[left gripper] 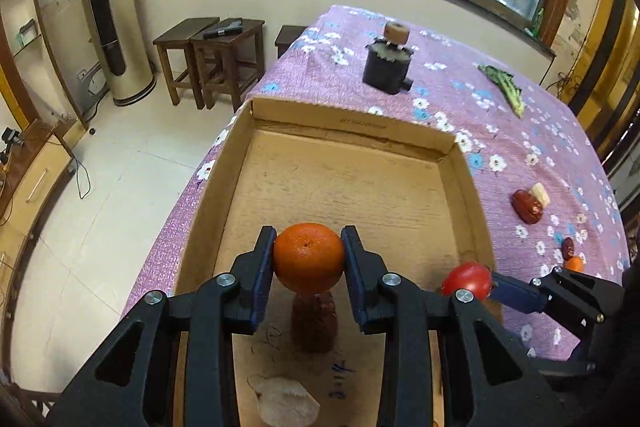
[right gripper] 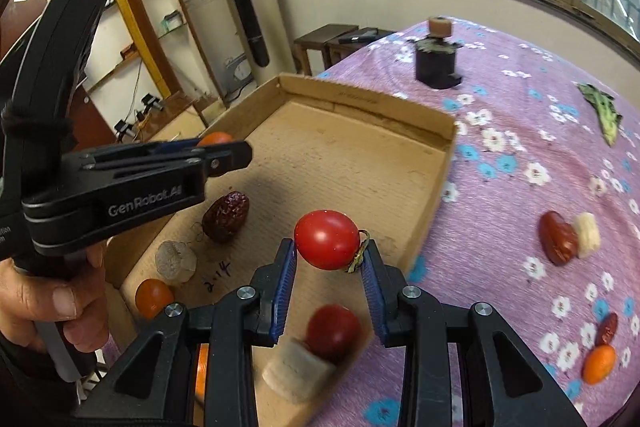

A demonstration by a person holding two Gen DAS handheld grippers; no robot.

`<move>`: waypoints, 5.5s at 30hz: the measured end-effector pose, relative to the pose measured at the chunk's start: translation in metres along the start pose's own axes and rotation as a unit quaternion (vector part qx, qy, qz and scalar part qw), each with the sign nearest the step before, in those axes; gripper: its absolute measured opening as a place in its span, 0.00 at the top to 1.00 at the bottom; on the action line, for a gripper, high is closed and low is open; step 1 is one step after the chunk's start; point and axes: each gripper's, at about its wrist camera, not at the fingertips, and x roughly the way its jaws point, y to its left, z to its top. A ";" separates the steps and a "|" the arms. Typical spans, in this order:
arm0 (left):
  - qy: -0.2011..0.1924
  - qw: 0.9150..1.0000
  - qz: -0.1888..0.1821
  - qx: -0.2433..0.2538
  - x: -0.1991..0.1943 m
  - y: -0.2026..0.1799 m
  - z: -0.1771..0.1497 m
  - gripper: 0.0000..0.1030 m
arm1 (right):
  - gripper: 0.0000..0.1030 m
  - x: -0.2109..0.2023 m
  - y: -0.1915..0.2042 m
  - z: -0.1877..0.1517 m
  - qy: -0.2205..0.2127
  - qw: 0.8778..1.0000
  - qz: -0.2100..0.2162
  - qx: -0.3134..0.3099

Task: Organize fruits
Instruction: 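Carry the orange and tomato over the tray and open both grippers, then grasp the large dark red date with the left gripper while the right gripper grasps an orange, then carry the date and orange over the tray and release both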

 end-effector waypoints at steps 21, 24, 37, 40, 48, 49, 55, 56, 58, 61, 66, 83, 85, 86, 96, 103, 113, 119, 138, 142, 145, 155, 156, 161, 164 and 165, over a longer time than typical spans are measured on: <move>0.029 0.999 0.034 -0.013 -0.001 -0.002 -0.002 0.51 | 0.56 -0.002 -0.005 -0.007 0.006 1.000 0.007 0.000; 0.017 1.000 0.022 -0.015 -0.012 -0.009 -0.003 0.50 | 0.56 -0.021 -0.014 -0.014 -0.007 1.000 0.009 0.013; 0.001 0.999 -0.037 0.030 -0.034 -0.077 -0.010 0.50 | 0.55 -0.083 -0.069 -0.051 -0.040 0.996 -0.024 0.079; 0.002 0.998 -0.047 0.039 -0.038 -0.091 -0.013 0.50 | 0.55 -0.091 -0.083 -0.059 -0.042 0.994 -0.032 0.090; 0.007 0.996 -0.072 0.058 -0.040 -0.124 -0.021 0.47 | 0.55 -0.117 -0.128 -0.089 -0.054 0.987 -0.062 0.140; 0.008 0.995 -0.075 0.062 -0.040 -0.129 -0.021 0.47 | 0.55 -0.119 -0.134 -0.092 -0.053 0.985 -0.068 0.146; 0.014 0.993 -0.091 0.079 -0.037 -0.154 -0.025 0.47 | 0.55 -0.130 -0.164 -0.109 -0.055 0.978 -0.090 0.179; 0.015 0.992 -0.092 0.082 -0.036 -0.158 -0.026 0.47 | 0.55 -0.132 -0.168 -0.112 -0.055 0.977 -0.093 0.183; 0.018 0.992 -0.095 0.087 -0.033 -0.165 -0.027 0.47 | 0.55 -0.132 -0.171 -0.114 -0.055 0.976 -0.096 0.187; 0.024 0.991 -0.099 0.088 -0.029 -0.172 -0.028 0.47 | 0.55 -0.131 -0.174 -0.117 -0.054 0.975 -0.098 0.190; 0.033 0.990 -0.103 0.088 -0.020 -0.180 -0.028 0.47 | 0.55 -0.120 -0.177 -0.115 -0.041 0.977 -0.095 0.186; 0.068 0.986 -0.098 0.117 0.056 -0.227 -0.002 0.35 | 0.55 -0.091 -0.190 -0.101 -0.024 0.978 -0.094 0.184; 0.071 0.986 -0.096 0.120 0.065 -0.232 -0.001 0.35 | 0.55 -0.089 -0.192 -0.101 -0.021 0.978 -0.094 0.184; 0.073 0.985 -0.096 0.121 0.069 -0.233 0.000 0.35 | 0.55 -0.087 -0.191 -0.101 -0.019 0.978 -0.094 0.183; 0.049 0.984 -0.113 0.131 0.069 -0.235 -0.003 0.60 | 0.69 -0.093 -0.189 -0.105 -0.029 0.977 -0.105 0.181; 0.035 0.984 -0.133 0.115 0.039 -0.222 -0.022 0.60 | 0.69 -0.115 -0.180 -0.109 -0.047 0.977 -0.093 0.188; 0.010 0.987 -0.112 0.115 0.000 -0.209 -0.040 0.60 | 0.69 -0.126 -0.156 -0.108 -0.060 0.978 -0.082 0.180; -0.004 0.989 -0.100 0.106 -0.015 -0.194 -0.043 0.60 | 0.69 -0.128 -0.141 -0.107 -0.062 0.981 -0.077 0.170; -0.016 0.994 -0.072 0.075 -0.031 -0.149 -0.059 0.60 | 0.69 -0.122 -0.105 -0.092 -0.063 0.987 -0.063 0.133; -0.020 0.995 -0.068 0.072 -0.034 -0.141 -0.060 0.60 | 0.69 -0.120 -0.099 -0.091 -0.060 0.988 -0.061 0.127; -0.021 0.995 -0.066 0.069 -0.035 -0.137 -0.061 0.60 | 0.69 -0.118 -0.097 -0.089 -0.059 0.989 -0.060 0.123; -0.025 0.996 -0.062 0.060 -0.039 -0.122 -0.061 0.60 | 0.69 -0.111 -0.084 -0.083 -0.054 0.991 -0.055 0.111; -0.026 0.996 -0.062 0.059 -0.039 -0.121 -0.061 0.60 | 0.69 -0.109 -0.082 -0.082 -0.053 0.991 -0.054 0.109; -0.027 0.997 -0.058 0.050 -0.039 -0.110 -0.060 0.60 | 0.69 -0.103 -0.073 -0.075 -0.049 0.993 -0.049 0.097; -0.028 0.997 -0.055 0.044 -0.039 -0.103 -0.059 0.60 | 0.69 -0.098 -0.066 -0.070 -0.047 0.994 -0.046 0.089; -0.028 0.997 -0.054 0.041 -0.039 -0.100 -0.058 0.60 | 0.69 -0.096 -0.064 -0.069 -0.047 0.994 -0.044 0.086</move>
